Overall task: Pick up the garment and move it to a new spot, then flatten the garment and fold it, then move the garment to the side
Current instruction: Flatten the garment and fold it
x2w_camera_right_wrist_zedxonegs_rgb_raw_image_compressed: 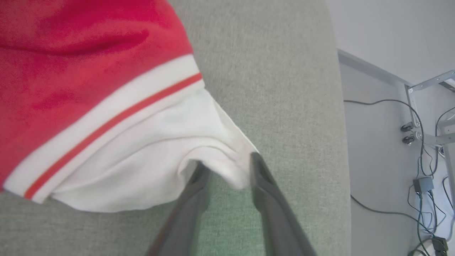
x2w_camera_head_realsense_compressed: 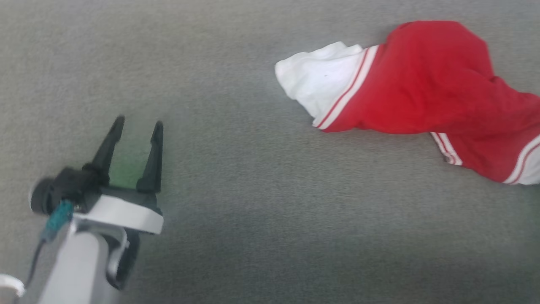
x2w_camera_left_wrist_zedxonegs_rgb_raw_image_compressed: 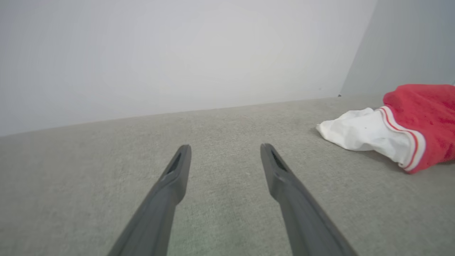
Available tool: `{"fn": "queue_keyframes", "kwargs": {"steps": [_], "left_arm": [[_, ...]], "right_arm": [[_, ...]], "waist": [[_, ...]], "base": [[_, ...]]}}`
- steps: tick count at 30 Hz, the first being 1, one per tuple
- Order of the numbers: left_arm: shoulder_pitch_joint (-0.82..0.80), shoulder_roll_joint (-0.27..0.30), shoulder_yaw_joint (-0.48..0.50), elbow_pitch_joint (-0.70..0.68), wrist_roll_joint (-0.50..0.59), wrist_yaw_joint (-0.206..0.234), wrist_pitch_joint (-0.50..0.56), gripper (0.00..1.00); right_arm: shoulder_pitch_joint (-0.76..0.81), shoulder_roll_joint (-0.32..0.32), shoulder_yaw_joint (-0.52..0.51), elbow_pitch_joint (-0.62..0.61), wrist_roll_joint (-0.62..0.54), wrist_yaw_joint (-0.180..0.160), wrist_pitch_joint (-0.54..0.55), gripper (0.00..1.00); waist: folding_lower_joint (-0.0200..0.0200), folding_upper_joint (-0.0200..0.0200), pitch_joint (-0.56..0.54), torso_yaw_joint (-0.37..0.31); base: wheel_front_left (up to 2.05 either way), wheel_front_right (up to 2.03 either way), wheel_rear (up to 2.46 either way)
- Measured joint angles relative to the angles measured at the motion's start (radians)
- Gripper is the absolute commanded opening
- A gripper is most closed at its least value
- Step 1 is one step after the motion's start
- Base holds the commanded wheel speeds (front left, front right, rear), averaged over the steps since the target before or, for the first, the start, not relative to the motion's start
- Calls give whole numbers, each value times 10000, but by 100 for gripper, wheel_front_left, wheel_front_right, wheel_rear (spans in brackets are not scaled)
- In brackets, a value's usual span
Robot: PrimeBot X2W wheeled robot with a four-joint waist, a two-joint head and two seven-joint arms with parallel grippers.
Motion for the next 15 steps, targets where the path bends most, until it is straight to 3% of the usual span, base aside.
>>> {"fn": "queue_keyframes", "kwargs": {"steps": [1, 7, 11, 15], "left_arm": [[0, 0, 0, 0, 0, 0, 0, 100], [-1750, 2084, -1952, 132, -489, 0, 514, 100], [-3482, 3267, -3873, 207, -1455, -2, 2228, 100], [-5194, 3904, -5655, 587, -3335, -4, 4159, 100]], "right_arm": [[0, 0, 0, 0, 0, 0, 0, 100], [428, 930, -1087, -201, -182, 0, -1336, 100], [838, 1799, -1722, -863, -148, 0, -2153, 100], [1047, 2740, -1722, -1547, 42, 0, -2648, 100]], "waist": [[0, 0, 0, 0], [1, 0, -208, -612], [0, 0, -220, -1194], [0, 0, -123, -1872]], "base": [[0, 0, 0], [0, 0, 0], [0, 0, 0], [0, 0, 0]]}}
